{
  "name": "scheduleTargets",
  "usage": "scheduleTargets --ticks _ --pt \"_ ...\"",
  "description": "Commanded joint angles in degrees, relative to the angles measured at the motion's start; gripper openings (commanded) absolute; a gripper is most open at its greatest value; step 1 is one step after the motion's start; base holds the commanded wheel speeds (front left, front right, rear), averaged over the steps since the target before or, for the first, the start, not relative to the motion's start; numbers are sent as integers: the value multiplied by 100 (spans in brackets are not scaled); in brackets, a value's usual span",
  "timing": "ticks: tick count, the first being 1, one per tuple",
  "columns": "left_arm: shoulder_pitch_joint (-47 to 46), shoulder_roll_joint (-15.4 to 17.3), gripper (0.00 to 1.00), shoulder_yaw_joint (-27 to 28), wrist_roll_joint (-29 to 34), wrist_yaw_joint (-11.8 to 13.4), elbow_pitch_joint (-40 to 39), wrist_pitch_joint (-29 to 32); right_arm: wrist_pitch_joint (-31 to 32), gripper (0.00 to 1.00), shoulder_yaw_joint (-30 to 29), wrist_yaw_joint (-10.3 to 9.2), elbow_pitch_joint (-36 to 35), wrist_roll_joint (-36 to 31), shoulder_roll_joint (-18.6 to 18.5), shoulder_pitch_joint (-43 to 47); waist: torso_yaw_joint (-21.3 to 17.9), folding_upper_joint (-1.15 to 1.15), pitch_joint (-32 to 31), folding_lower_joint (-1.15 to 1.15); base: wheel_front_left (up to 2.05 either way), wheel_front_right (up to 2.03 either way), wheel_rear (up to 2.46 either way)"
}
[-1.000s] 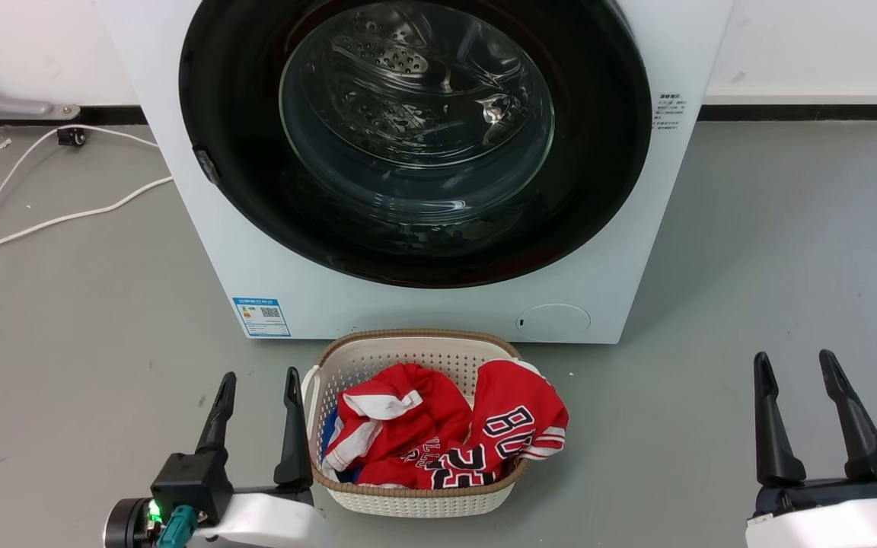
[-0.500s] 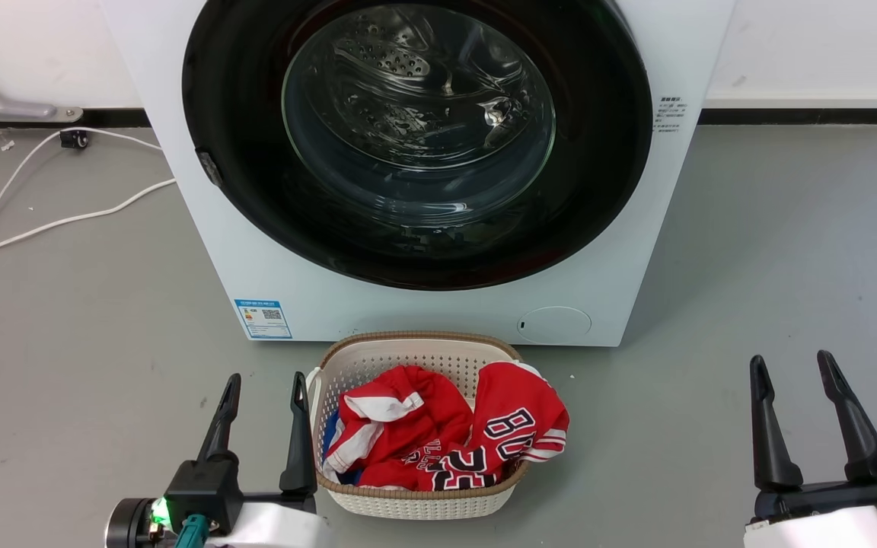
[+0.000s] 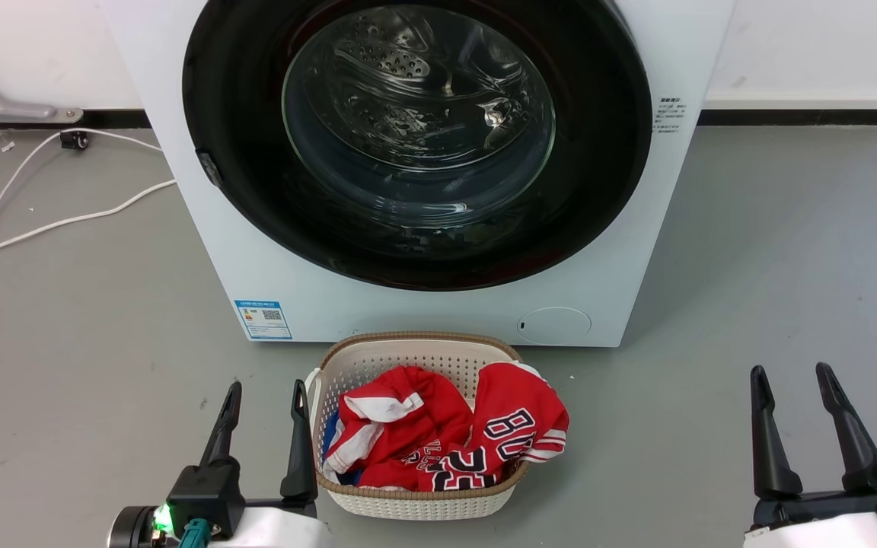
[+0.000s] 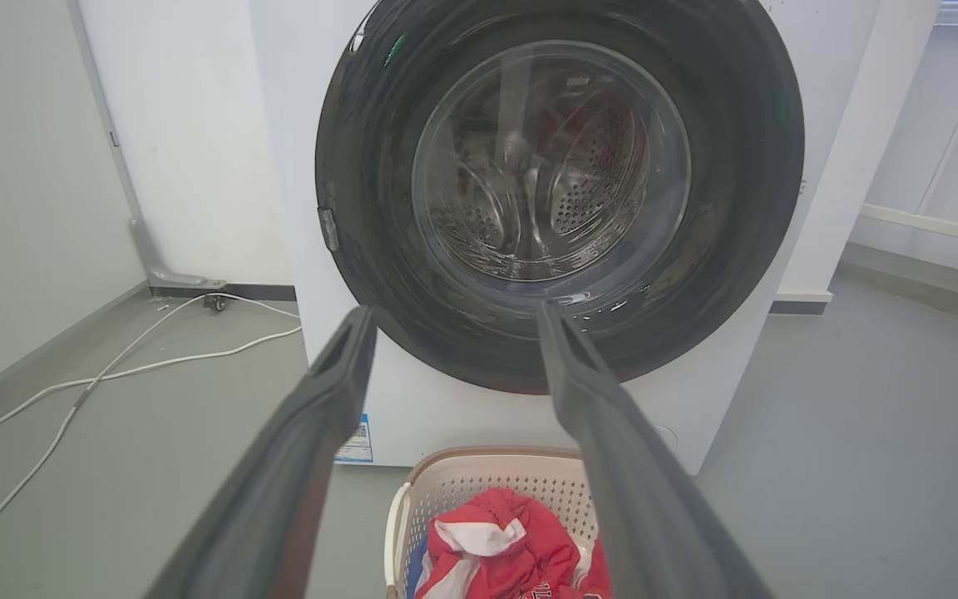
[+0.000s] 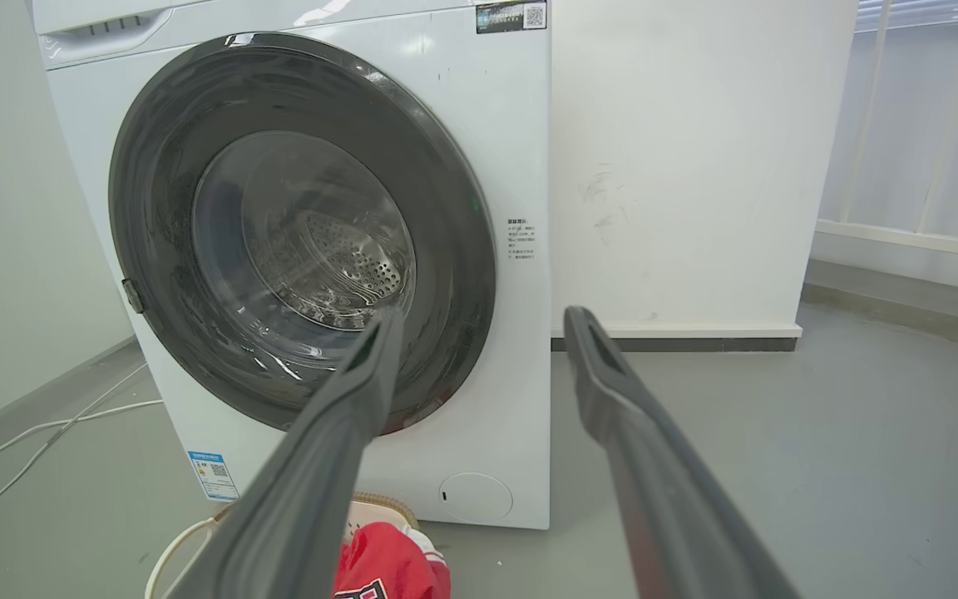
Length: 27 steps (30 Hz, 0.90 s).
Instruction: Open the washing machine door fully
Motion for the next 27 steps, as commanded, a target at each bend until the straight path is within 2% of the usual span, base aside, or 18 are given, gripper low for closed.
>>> scheduleTargets --ticks 1,13,14,15,16,17,23,24,27 --pt "30 -11 100 -3 -2 6 2 -16 -13 100 2 -2 0 33 11 25 1 0 -2 0 0 0 0" --pt "32 -11 100 1 -19 39 65 -16 -13 100 -32 -2 51 90 11 -5 -1 0 -37 0 0 0 0" --pt "31 -11 100 2 -20 42 67 -16 -13 68 -43 -2 43 76 11 -16 -2 0 -37 0 0 0 0" --pt "31 -11 100 4 -25 46 69 -16 -13 24 -79 -2 48 155 10 -28 -3 0 -37 0 0 0 0" --pt "30 -11 100 0 -30 47 71 -16 -13 0 -84 -2 76 268 11 -33 -3 0 -37 0 0 0 0" --pt "28 -11 100 1 -48 48 78 -16 -13 0 -128 -2 173 833 9 -75 -9 0 -37 0 0 0 0" --pt "34 -9 100 2 -60 45 94 -16 -13 0 95 -2 390 3078 0 -212 -28 0 -39 0 0 0 0" --pt "37 -10 100 -2 -75 46 98 -16 -13 0 264 -1 473 3798 13 -221 -32 0 -41 0 0 0 0" --pt "35 -9 100 -16 -93 42 110 -16 -13 0 409 -1 581 5037 6 -236 -28 0 -44 0 0 0 0"
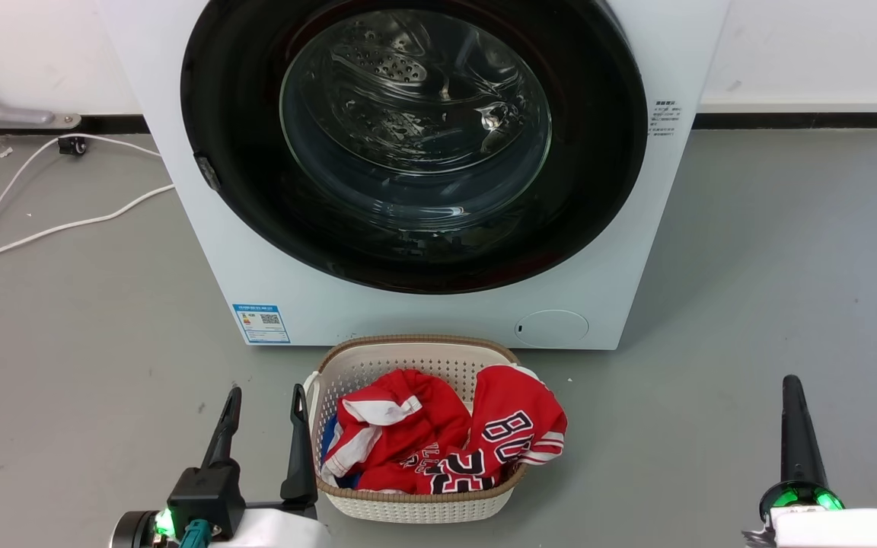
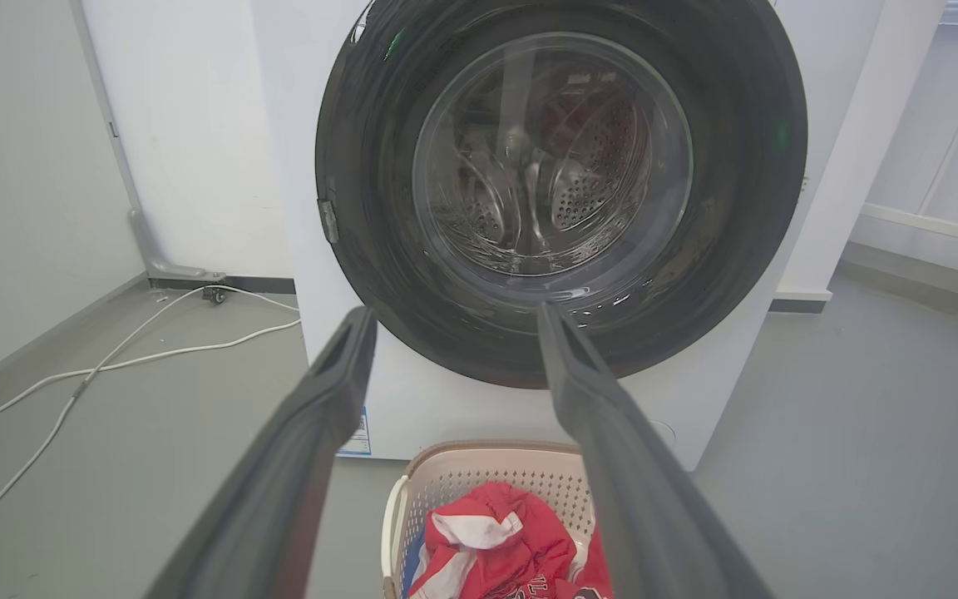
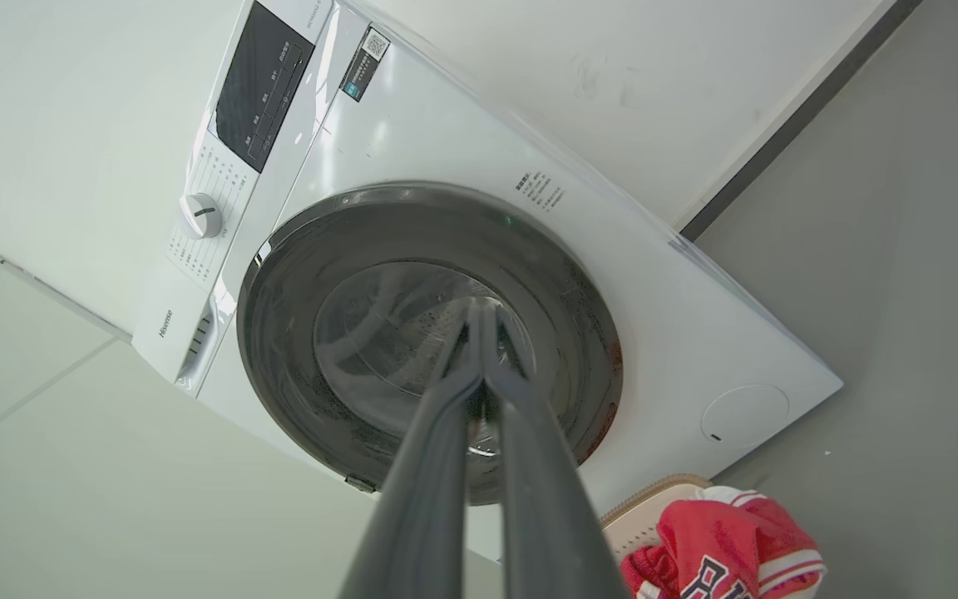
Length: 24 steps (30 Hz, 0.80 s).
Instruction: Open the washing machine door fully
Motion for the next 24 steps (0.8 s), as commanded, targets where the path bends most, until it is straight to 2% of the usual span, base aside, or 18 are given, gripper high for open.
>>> scheduleTargets --ticks 1,5,6,7,10,14,24 --pt "29 -6 100 -15 -33 19 19 -16 -12 0 65 0 20 509 -2 -54 9 0 -1 0 0 0 0" --pt "17 -6 100 -22 -31 36 20 -16 -11 0 289 0 42 1913 -1 -28 24 0 5 0 0 0 0" --pt "25 -6 100 -20 -40 30 21 -16 -11 0 522 0 -48 2835 -3 1 28 0 12 0 0 0 0" --pt "28 -6 100 -4 -35 38 6 -16 428 0 484 0 -372 3859 -5 116 21 0 36 0 0 0 0" --pt "39 -6 100 7 -24 45 -12 -16 854 0 302 0 -547 4191 -27 199 16 0 48 0 0 0 0" --pt "43 -6 100 14 -26 42 -19 -16 1267 0 62 0 -644 4308 -24 305 13 0 69 0 0 0 0" --pt "13 -6 100 20 -5 49 -29 -16 1685 0 -244 0 -605 4357 -1 377 40 0 135 0 0 0 0"
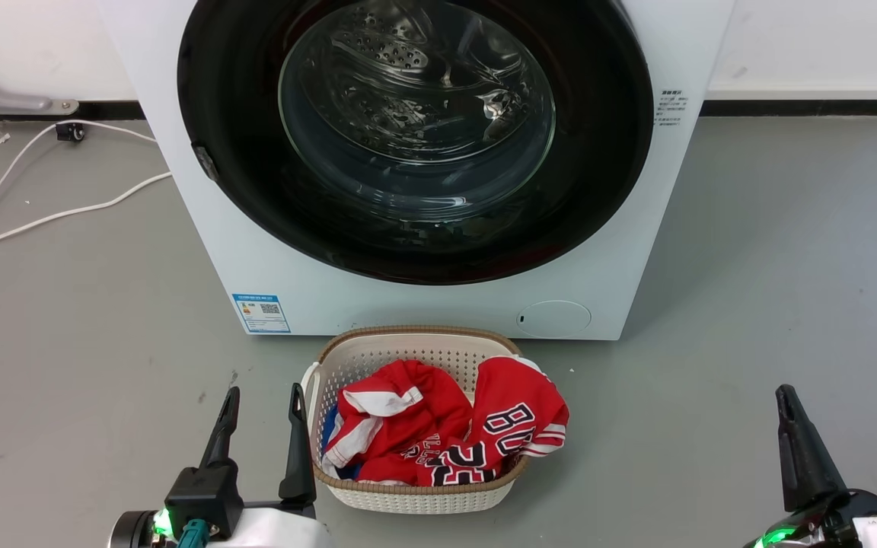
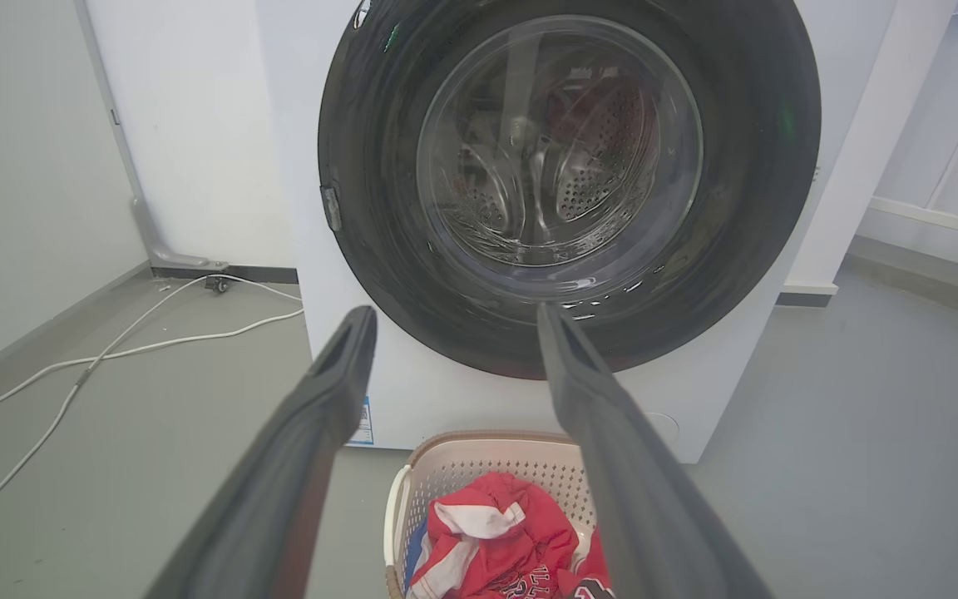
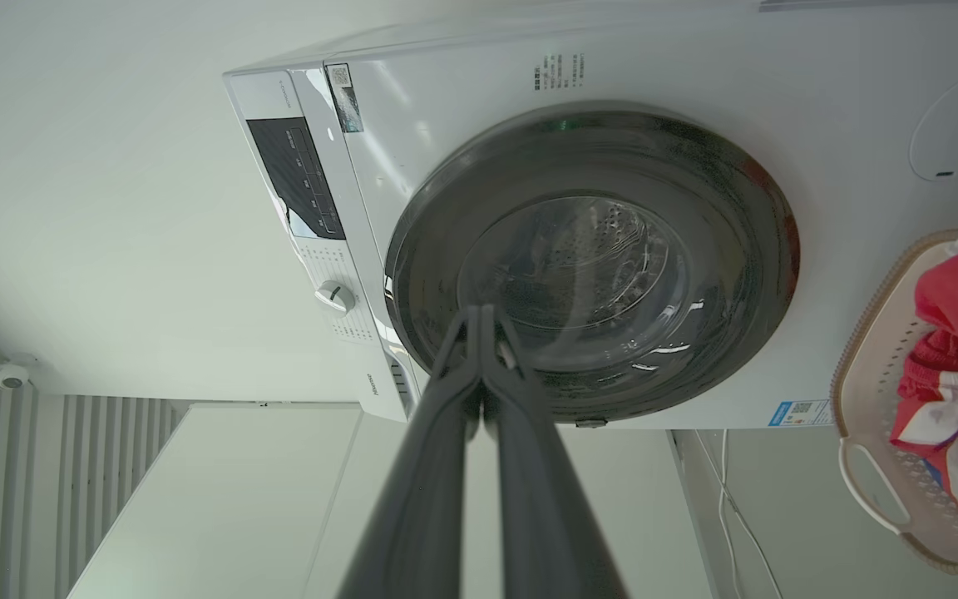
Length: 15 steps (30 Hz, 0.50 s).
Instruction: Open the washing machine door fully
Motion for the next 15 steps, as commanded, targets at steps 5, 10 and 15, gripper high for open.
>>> scheduleTargets --ticks 5,10,15 --pt "-20 -6 100 -3 47 8 -20 -16 -37 0 -23 0 105 -52 11 -51 36 0 51 0 0 0 0" --pt "-126 -6 100 17 126 40 -26 -16 9 0 -342 0 174 -149 0 -368 60 0 195 0 0 0 0" --pt "-305 -6 100 35 259 61 -50 -16 167 0 -862 0 474 -169 -224 -1046 102 0 474 0 0 0 0"
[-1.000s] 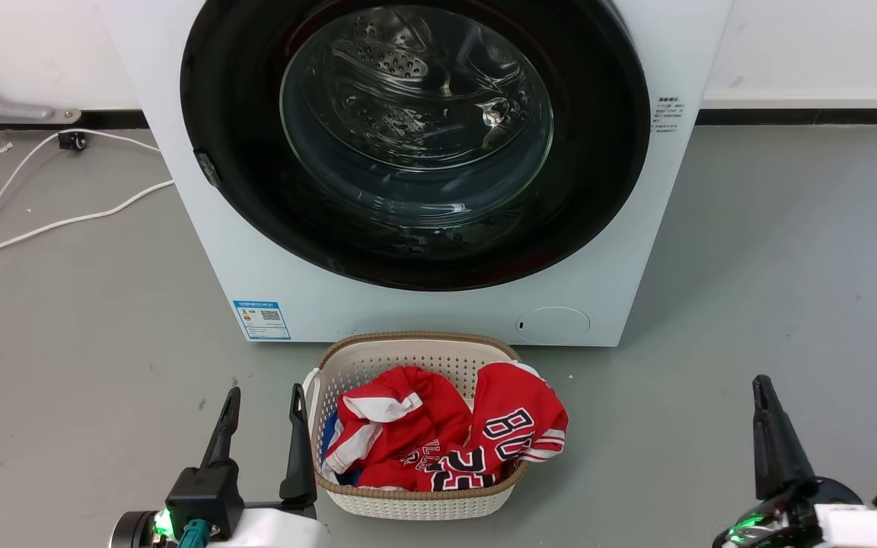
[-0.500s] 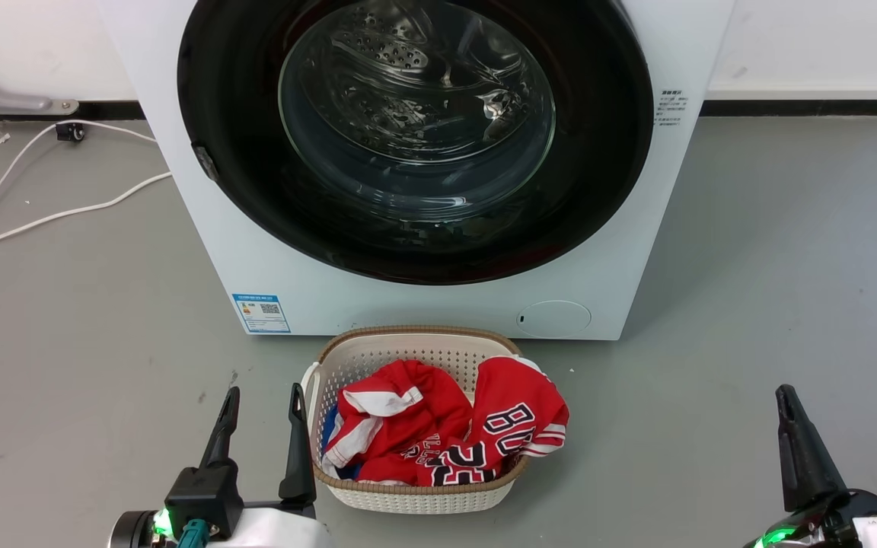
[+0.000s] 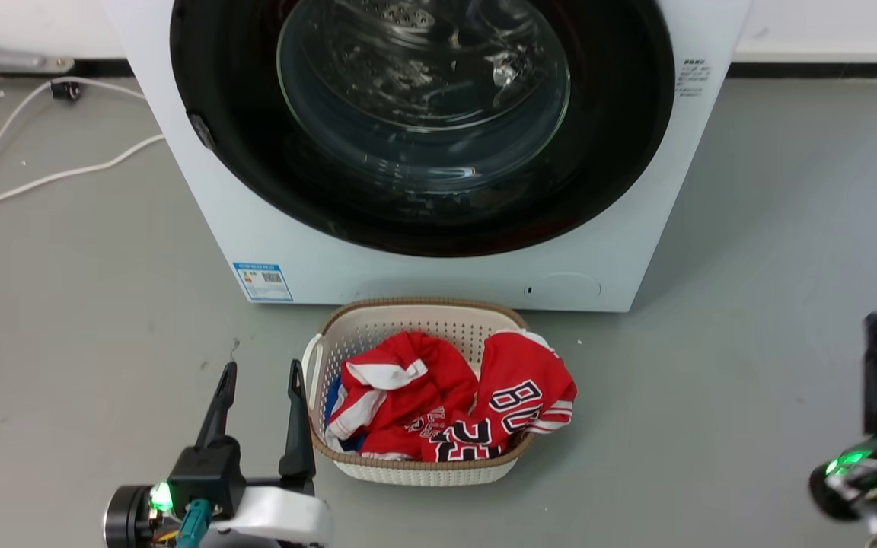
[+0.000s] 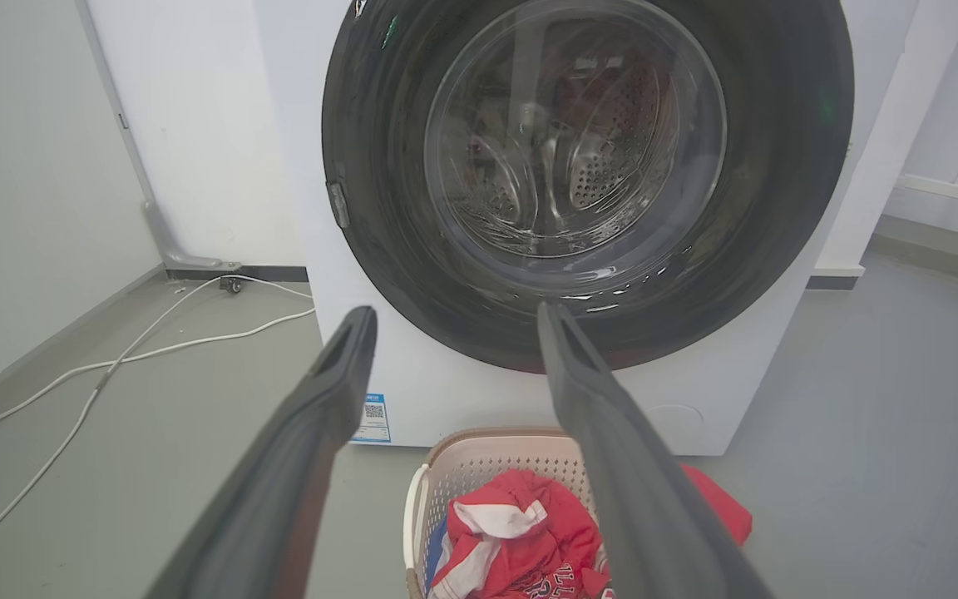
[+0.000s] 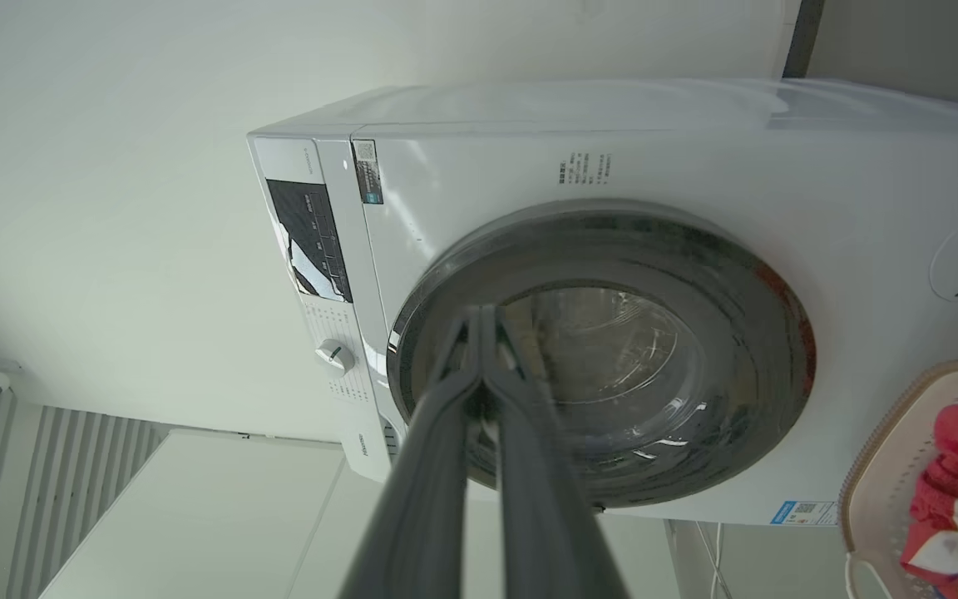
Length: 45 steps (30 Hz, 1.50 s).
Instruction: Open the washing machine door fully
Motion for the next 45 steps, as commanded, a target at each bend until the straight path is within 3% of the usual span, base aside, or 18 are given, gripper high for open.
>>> scheduleTargets --ticks 1,10,19,28,36,45 --pt "-172 -6 100 15 71 9 -40 -16 86 0 -205 0 203 -15 -173 -417 42 0 222 0 0 0 0" --pt "-631 -6 100 44 187 -77 -195 -16 459 0 -670 0 920 -17 -806 -2036 145 0 990 0 0 0 0" --pt "-1099 -6 100 32 213 -115 -368 -16 995 0 -688 1 1479 37 -1414 -3803 290 0 1800 0 0 0 0" --pt "-1459 -7 100 -64 147 -79 -527 -16 1430 0 90 1 2192 -627 -1973 -5365 454 0 2450 0 0 0 0" --pt "-1711 -6 100 -148 66 -28 -564 -16 1799 0 788 1 2762 -1160 -2088 -6448 631 0 2880 0 0 0 0" --pt "-1786 -6 100 -221 -25 43 -546 -16 2270 0 1284 1 3144 -1528 -2097 -7039 778 0 3054 0 0 0 0"
